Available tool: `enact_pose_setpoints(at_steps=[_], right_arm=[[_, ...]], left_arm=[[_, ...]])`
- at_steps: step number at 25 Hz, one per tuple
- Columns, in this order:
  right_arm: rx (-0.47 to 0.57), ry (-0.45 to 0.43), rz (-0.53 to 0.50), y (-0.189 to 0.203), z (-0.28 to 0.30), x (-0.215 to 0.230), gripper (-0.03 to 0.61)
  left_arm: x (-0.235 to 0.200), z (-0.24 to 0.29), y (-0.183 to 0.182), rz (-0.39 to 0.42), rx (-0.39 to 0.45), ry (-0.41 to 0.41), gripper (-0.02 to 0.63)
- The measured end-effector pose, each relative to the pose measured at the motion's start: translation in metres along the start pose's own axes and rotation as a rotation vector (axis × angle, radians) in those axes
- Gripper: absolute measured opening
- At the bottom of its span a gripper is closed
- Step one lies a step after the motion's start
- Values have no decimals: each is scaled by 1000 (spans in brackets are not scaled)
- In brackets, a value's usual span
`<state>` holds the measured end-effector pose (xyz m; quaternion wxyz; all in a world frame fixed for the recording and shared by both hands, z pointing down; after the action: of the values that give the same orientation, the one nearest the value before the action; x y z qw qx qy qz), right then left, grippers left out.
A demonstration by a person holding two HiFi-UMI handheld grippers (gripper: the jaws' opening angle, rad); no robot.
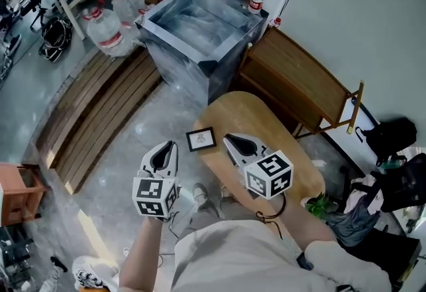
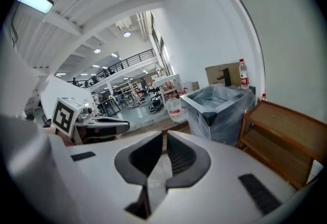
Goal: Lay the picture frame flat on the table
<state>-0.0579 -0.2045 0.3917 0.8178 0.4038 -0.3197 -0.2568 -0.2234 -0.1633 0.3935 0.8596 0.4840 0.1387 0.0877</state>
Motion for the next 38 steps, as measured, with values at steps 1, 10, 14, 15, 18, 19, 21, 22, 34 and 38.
enact_pose_setpoints(at_steps=[1, 10, 14, 15, 18, 19, 21, 22, 34, 38], right_arm=[[14, -15, 1, -9, -12, -7, 14], [171, -66, -98, -74, -99, -52, 8], [206, -84, -156, -85, -121, -67, 8], [207, -93, -173, -86, -124, -71, 8], [205, -120, -208, -85, -129, -80, 5], [205, -124, -206, -84, -130, -81, 3], [209, -122, -197, -84, -132, -80, 0], [213, -116, -198, -84, -132, -80, 0], [297, -62, -300, -111, -145, -100, -3], [337, -63, -287, -124, -150, -103, -2]], left_arm=[[6, -10, -8, -2, 21, 7, 25], [51, -89, -57, 98, 157, -14, 25], [64, -106, -63, 98, 189, 0, 25], [66, -109, -64, 94, 194, 2, 25], [69, -117, -66, 103, 198, 0, 23], [70, -118, -67, 109, 200, -1, 23], [73, -120, -70, 126, 208, -6, 25], [74, -121, -72, 135, 214, -8, 25], [80, -149, -112, 206, 290, -33, 25], [86, -157, -127, 225, 321, -31, 23]])
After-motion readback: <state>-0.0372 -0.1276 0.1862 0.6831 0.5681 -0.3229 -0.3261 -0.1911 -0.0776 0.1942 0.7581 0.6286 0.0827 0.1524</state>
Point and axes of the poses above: the fingertips, and each gripper's own axes: z forward along the fingers, x to its right, y out of its underside, the point moved 3 cm from there along -z, backward along the fingers, and after that the axes turned 3 degrees about y, right-handed, at the moved point
